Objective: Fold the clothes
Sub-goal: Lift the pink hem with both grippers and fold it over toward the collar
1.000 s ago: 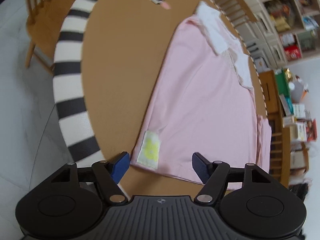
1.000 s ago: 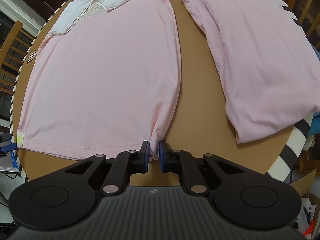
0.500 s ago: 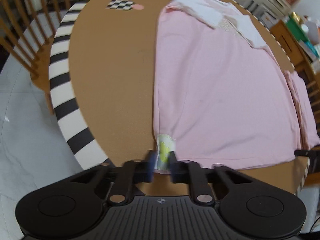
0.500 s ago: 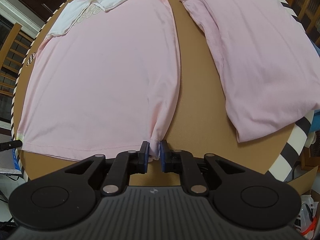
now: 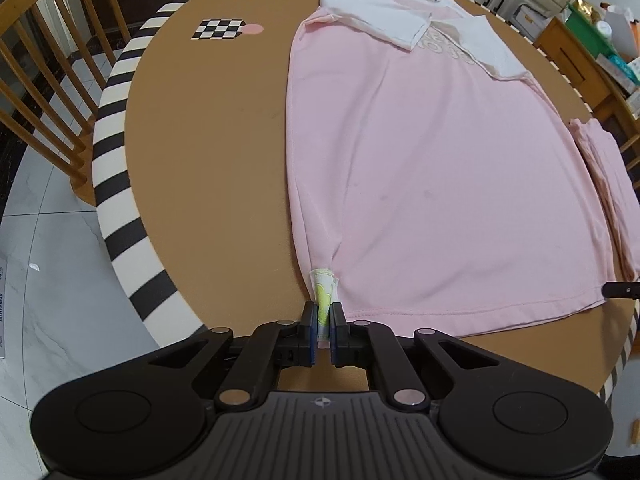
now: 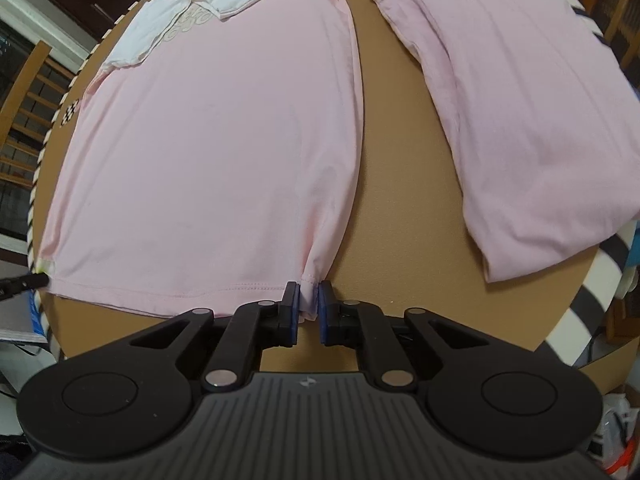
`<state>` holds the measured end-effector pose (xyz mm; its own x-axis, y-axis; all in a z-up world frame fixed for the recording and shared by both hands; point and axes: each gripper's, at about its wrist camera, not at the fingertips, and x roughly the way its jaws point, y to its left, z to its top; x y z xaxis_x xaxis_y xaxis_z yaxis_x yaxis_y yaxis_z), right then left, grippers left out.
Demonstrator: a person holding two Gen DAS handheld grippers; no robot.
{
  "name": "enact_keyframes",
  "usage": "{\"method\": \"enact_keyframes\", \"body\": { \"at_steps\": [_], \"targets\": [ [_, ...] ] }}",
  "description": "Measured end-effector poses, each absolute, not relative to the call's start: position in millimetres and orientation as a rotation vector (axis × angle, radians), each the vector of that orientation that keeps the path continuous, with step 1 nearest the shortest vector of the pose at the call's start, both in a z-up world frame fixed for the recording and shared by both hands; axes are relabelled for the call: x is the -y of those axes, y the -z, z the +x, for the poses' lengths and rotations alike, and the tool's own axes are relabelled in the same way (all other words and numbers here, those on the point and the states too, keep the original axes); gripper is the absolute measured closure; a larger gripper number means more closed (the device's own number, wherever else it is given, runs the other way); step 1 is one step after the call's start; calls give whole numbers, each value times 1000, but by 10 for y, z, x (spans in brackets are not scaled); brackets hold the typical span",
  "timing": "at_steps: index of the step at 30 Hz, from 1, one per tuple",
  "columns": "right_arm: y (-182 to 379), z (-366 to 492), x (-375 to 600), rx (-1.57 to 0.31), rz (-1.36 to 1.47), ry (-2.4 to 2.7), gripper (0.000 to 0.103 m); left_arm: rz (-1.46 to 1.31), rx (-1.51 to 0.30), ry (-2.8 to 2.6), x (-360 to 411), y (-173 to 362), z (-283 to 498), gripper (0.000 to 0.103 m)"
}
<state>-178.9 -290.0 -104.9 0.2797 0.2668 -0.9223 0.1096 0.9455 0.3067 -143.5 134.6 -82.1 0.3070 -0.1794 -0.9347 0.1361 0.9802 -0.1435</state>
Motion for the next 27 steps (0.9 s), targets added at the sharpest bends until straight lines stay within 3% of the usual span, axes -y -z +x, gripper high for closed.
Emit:
{"method": "enact_keyframes", "body": {
  "at_steps": [12, 27],
  "targets": [
    [805, -1900, 2826, -1267, 229, -199, 95, 16, -1222, 228, -1355, 645, -1549, 97],
    [438, -2336, 2894, -1342, 184, -344, 96, 32, -1284, 266, -1406, 293, -2230, 97]
  ]
}}
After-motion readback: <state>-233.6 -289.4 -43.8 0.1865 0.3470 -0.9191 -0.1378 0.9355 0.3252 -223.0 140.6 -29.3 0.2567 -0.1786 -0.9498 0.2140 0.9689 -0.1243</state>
